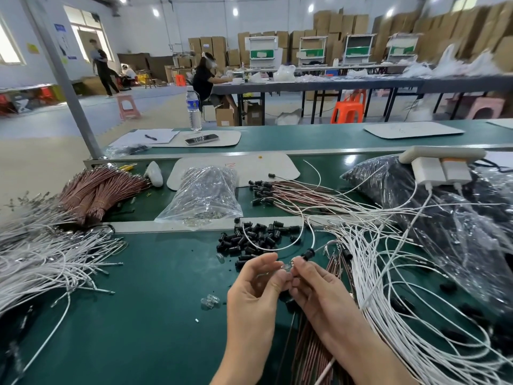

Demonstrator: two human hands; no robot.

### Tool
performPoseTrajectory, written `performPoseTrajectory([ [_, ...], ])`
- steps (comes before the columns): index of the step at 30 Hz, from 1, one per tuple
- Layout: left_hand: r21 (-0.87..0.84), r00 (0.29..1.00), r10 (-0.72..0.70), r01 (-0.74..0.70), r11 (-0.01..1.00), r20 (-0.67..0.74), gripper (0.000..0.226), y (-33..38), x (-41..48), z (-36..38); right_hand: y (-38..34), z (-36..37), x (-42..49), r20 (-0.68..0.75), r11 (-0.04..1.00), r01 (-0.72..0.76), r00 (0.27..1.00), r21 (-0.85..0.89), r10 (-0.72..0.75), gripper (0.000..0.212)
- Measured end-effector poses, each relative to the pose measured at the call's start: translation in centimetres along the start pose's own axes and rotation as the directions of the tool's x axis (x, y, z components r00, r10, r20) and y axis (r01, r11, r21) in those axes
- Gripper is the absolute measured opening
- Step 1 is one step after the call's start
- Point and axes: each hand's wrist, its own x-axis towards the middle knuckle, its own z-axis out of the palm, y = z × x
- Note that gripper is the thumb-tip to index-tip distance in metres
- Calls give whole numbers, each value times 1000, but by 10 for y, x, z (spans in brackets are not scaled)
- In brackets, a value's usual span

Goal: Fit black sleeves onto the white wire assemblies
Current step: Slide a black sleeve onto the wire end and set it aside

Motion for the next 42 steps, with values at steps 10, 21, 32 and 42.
performPoseTrajectory([
  [10, 51, 999, 44, -45, 998, 18, 25, 3, -5, 1, -1, 5, -5, 21, 1000, 9, 1000, -8, -9, 19],
  [21, 104, 996, 79, -83, 991, 45, 28, 2, -8, 2, 1, 6, -10, 37, 999, 20, 999, 44, -22, 10],
  [32, 119, 993, 99, -106, 987, 69, 23, -3, -8, 3, 3, 5, -13, 18, 990, 12, 1000, 141, -14, 11],
  [42, 143, 987, 160, -162, 976, 21, 25, -7, -9, 6, 7, 4, -9, 25, 984, 11, 1000, 175, -16, 17],
])
